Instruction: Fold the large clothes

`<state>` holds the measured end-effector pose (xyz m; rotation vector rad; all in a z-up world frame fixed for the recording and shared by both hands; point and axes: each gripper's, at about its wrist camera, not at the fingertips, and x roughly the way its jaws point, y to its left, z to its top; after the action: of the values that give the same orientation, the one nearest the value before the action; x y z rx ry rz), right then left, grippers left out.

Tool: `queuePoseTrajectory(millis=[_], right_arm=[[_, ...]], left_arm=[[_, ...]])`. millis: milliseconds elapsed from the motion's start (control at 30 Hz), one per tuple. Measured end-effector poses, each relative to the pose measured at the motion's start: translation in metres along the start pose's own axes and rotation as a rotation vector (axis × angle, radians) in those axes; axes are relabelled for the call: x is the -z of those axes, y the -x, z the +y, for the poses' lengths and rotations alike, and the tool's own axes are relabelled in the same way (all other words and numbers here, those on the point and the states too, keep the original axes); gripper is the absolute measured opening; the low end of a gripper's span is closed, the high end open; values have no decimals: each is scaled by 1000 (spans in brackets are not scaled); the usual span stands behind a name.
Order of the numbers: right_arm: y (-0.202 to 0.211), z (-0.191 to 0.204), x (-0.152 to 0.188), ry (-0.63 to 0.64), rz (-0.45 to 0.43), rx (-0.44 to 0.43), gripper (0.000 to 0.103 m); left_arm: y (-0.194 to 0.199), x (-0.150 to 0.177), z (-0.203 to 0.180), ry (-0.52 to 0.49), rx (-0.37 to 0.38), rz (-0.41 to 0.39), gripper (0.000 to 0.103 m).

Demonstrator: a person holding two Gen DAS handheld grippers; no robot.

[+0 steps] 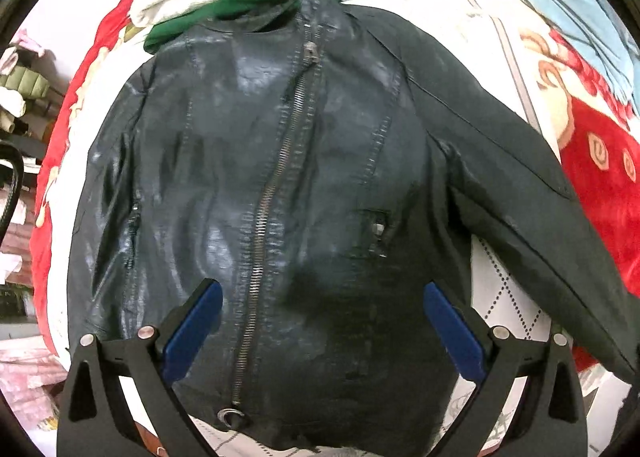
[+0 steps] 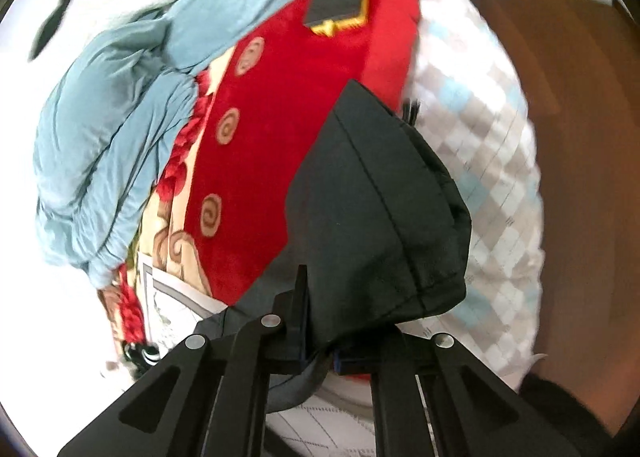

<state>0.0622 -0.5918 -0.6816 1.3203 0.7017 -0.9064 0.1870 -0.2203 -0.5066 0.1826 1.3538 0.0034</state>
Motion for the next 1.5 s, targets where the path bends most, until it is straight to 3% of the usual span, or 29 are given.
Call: queuePoseTrajectory(millis=[233, 367, 500, 667, 767, 867, 933, 1033, 1067, 1133, 1200, 1300, 1433, 1500], right_arm=[[51, 22, 12, 111, -68, 7, 7], [61, 83, 35, 248, -82, -88, 7], [53, 166, 83, 418, -14, -210, 7], [16, 272, 197, 685, 153, -314, 7], [-22, 318, 296, 897, 295, -319, 7], [-68, 339, 406, 1128, 412, -268, 7], [-107, 339, 483, 1288, 513, -186, 7], [-150, 324, 550, 1410, 646, -80, 16], [-156, 318, 561, 1458, 666, -53, 21], [-147, 320, 560, 1470, 665, -97, 38], [-127, 323, 551, 1422, 732, -183, 74], [-102, 312, 527, 1393, 771, -191, 78], [-95, 273, 508, 1391, 808, -50, 78], [-100, 251, 495, 1373, 829, 1, 78]], left_arm=[[9, -6, 39, 32, 23, -14, 103], [15, -16, 65, 77, 24, -30, 103], [13, -28, 114, 168, -7, -36, 103], [-5, -29, 198, 308, -94, -22, 103], [-21, -18, 254, 402, -155, 6, 103], [-36, 5, 309, 490, -216, 41, 103], [-44, 31, 349, 553, -246, 80, 103], [-49, 75, 394, 651, -241, 137, 103], [-50, 95, 410, 687, -223, 157, 103], [-52, 127, 431, 752, -171, 201, 103], [-61, 162, 451, 866, -46, 261, 103], [-79, 217, 476, 1088, 138, 299, 102], [-117, 256, 490, 1338, 298, 298, 102], [-147, 270, 496, 1405, 321, 323, 97]])
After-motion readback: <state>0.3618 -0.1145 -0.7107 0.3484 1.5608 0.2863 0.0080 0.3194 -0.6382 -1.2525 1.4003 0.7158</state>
